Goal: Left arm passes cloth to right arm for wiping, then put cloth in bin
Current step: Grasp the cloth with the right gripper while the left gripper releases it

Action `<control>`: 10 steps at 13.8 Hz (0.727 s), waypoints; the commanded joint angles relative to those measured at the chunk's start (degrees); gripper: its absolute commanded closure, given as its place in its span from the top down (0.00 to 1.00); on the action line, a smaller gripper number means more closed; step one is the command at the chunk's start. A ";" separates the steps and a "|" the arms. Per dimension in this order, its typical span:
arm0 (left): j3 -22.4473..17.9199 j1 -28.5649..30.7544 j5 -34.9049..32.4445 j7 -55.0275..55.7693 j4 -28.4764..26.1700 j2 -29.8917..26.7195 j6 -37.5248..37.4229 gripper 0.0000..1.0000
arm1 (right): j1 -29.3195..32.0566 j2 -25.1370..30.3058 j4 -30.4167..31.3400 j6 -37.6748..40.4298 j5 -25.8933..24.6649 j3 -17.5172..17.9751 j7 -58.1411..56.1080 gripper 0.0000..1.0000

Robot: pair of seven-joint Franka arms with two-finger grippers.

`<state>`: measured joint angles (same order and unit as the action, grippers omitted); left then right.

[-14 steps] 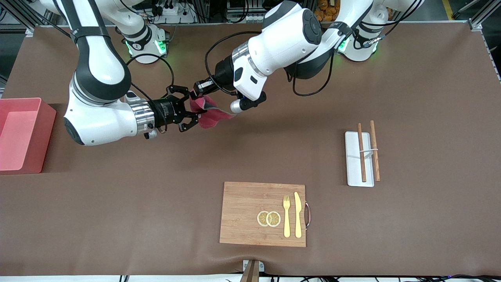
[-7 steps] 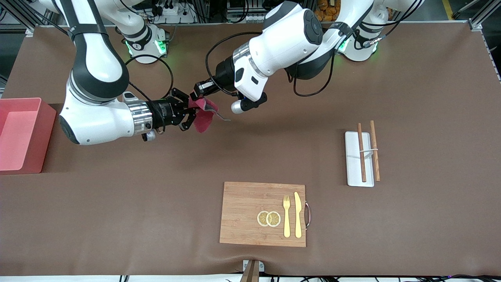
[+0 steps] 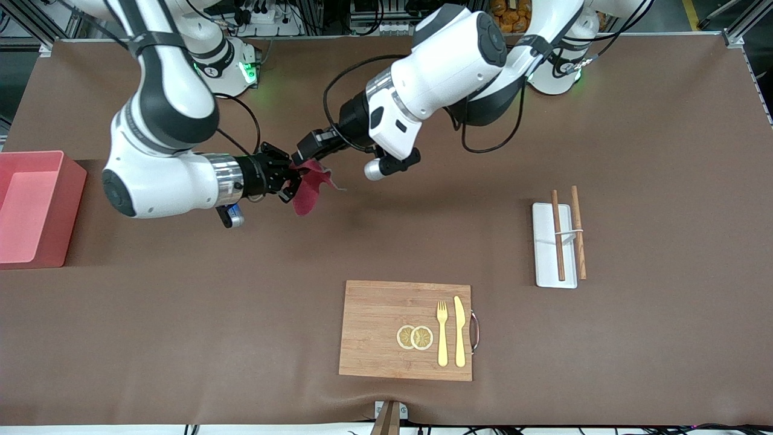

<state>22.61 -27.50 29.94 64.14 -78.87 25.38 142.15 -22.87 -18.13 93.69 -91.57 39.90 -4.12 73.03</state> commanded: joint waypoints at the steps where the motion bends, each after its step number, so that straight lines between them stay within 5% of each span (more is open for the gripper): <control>1: -0.03 4.63 -6.01 -0.15 -1.38 -2.44 -4.66 1.00 | -3.84 0.38 0.52 -3.34 -6.48 -0.37 -1.14 0.00; 4: 0.06 10.61 -13.06 -4.44 -1.20 -5.42 -18.54 1.00 | -9.28 -1.89 2.62 -12.45 -18.06 -0.37 -1.49 0.00; 7: -0.03 16.32 -13.59 -12.25 -1.29 -7.18 -27.85 1.00 | -14.63 -4.89 8.41 -27.05 -21.25 -0.45 -1.49 0.00; 10: -0.03 23.96 -13.86 -23.75 -1.29 -9.99 -39.37 1.00 | -15.89 -4.20 17.02 -33.31 -29.85 -0.45 -1.49 0.00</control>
<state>22.22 -7.76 17.36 46.32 -78.81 18.36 108.56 -38.42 -24.45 104.82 -122.04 14.73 -3.99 72.25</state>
